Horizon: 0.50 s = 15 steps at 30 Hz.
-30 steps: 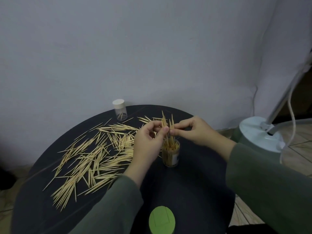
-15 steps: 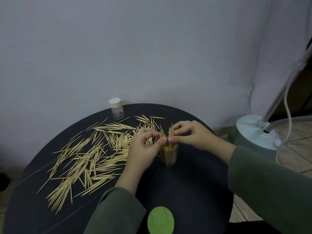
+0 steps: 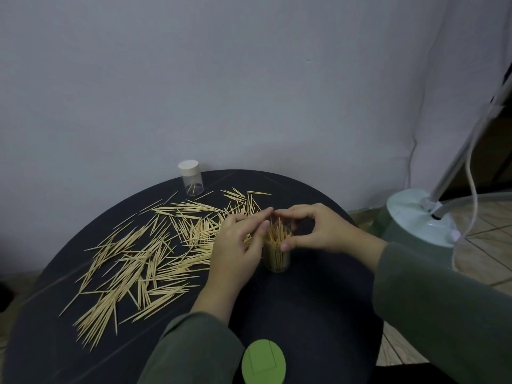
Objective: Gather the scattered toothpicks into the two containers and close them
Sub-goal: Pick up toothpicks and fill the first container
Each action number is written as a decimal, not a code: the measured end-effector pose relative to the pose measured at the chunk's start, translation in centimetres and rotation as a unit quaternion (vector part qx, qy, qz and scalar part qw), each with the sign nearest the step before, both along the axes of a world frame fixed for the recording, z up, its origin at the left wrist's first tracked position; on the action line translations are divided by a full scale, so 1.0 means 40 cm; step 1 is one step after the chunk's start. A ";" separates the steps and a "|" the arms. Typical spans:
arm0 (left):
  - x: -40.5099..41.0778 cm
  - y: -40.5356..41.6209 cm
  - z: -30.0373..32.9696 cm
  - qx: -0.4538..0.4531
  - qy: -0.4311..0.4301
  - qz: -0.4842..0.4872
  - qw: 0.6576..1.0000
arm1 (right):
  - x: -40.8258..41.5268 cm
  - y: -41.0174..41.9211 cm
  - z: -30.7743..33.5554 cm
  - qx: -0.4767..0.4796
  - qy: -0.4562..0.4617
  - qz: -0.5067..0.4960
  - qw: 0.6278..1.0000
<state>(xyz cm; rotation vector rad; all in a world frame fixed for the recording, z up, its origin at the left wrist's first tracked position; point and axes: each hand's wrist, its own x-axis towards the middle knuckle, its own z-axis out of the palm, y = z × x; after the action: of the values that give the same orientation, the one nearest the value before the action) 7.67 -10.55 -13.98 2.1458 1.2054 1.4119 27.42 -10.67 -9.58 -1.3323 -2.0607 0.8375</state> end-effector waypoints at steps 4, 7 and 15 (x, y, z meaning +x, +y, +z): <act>0.001 -0.012 0.008 0.016 0.030 -0.026 0.999 | -0.001 -0.002 -0.006 0.001 -0.038 -0.003 0.999; 0.001 -0.018 0.008 0.039 0.060 -0.035 0.997 | -0.003 -0.002 -0.007 0.011 -0.016 0.021 1.000; 0.015 -0.030 0.010 0.107 0.109 -0.045 0.987 | -0.001 0.005 -0.012 0.020 -0.038 0.016 0.999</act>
<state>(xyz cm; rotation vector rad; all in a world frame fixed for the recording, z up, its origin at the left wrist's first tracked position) 8.27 -11.75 -13.56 2.5248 1.0516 1.3504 27.40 -10.45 -10.07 -1.3303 -2.1519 0.7654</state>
